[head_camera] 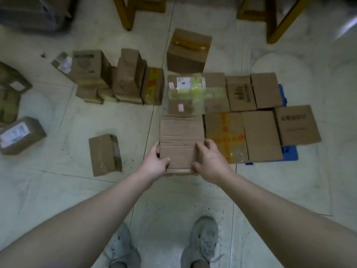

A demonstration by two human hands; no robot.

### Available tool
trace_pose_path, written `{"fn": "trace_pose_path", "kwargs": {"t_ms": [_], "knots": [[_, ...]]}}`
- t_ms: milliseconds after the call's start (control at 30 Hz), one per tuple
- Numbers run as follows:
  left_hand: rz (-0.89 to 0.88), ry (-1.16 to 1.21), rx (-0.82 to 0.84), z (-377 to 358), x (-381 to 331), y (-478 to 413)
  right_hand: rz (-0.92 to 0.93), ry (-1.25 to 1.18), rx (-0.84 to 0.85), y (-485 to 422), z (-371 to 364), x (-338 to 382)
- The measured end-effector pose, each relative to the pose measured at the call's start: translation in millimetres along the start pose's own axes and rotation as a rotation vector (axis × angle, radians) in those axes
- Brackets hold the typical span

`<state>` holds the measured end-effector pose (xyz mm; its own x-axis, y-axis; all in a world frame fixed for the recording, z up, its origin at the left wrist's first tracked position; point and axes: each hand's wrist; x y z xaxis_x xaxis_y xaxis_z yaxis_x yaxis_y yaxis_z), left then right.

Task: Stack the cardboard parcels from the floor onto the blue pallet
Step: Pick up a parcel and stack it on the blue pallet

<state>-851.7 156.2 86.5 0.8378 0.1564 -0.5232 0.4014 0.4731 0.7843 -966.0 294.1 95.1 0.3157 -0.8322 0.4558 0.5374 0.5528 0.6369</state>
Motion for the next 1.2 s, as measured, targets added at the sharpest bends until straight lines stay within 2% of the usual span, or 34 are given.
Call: {"fn": "trace_pose_path", "kwargs": {"t_ms": [167,267,400,533,667,833,1200], "knots": [[0.004,0.028,0.011,-41.7,46.1,-77.6,0.045,0.302,-0.011,-66.0,-45.6,-47.8],[-0.012,0.061,0.011,-63.2,60.6,-110.8,0.038,0.397,0.004,-93.6,-63.5,-68.7],[-0.063,0.076,-0.013,-82.9,70.8,-142.8,0.030,0.513,-0.072,-110.4,-82.9,-84.5],[-0.104,0.002,0.078,-80.8,70.9,-149.4,-0.007,0.539,-0.070,-111.2,-89.2,-83.3],[-0.030,-0.188,0.158,-48.1,58.9,-124.8,-0.032,0.458,-0.028,-98.5,-63.9,-63.0],[-0.041,-0.323,0.091,45.7,24.9,-39.7,-0.028,0.415,-0.007,-41.5,-9.7,12.8],[-0.119,-0.370,-0.172,325.1,-27.2,195.6,0.055,0.114,0.000,139.8,81.7,299.4]]}}
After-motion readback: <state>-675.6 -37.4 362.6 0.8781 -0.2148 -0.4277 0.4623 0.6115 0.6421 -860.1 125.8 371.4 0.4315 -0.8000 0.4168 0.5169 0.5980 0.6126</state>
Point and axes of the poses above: each hand's wrist, its own y-axis away from the middle knuckle, its own z-axis out of the back of the hand, x = y × z, and after that the axes turned 2 degrees about -y, right-handed
